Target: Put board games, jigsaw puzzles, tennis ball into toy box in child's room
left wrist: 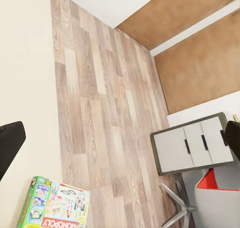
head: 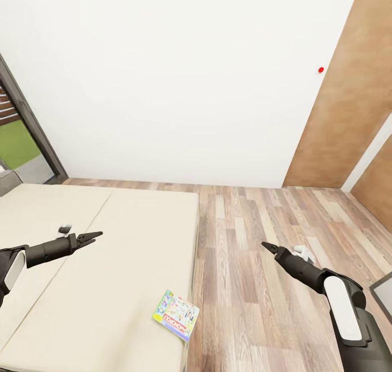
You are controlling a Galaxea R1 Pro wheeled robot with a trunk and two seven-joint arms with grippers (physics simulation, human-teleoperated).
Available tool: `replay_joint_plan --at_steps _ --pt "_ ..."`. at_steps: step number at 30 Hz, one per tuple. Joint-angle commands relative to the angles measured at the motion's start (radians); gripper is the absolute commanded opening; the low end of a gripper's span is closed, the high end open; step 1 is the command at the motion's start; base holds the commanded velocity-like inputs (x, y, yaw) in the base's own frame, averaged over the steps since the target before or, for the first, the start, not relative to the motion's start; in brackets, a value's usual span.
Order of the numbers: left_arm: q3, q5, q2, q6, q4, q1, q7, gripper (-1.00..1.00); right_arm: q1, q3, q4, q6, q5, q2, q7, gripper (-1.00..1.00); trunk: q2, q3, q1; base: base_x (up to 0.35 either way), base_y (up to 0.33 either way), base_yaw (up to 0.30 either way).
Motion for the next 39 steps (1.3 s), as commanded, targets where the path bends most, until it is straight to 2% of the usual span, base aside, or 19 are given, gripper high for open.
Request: replay_joint_plan --at_steps 1,15,39 --pt "0.0 0.003 0.0 0.008 0.0 0.0 -0.002 1.0 -0.001 -0.002 0.0 0.005 0.008 0.0 0.009 1.0 -0.002 0.0 0.001 0.0 0.0 0.0" --pt "0.006 0.004 -0.001 0.008 0.0 -0.001 0.033 1.0 -0.001 -0.003 0.004 0.005 0.008 0.0 0.009 1.0 -0.002 0.023 0.001 0.0 0.0 0.0" --pt "0.007 0.004 0.0 0.006 0.0 -0.001 0.03 1.0 -0.001 -0.003 0.004 0.003 0.009 0.002 0.008 1.0 -0.002 0.062 0.001 0.0 0.0 0.0"
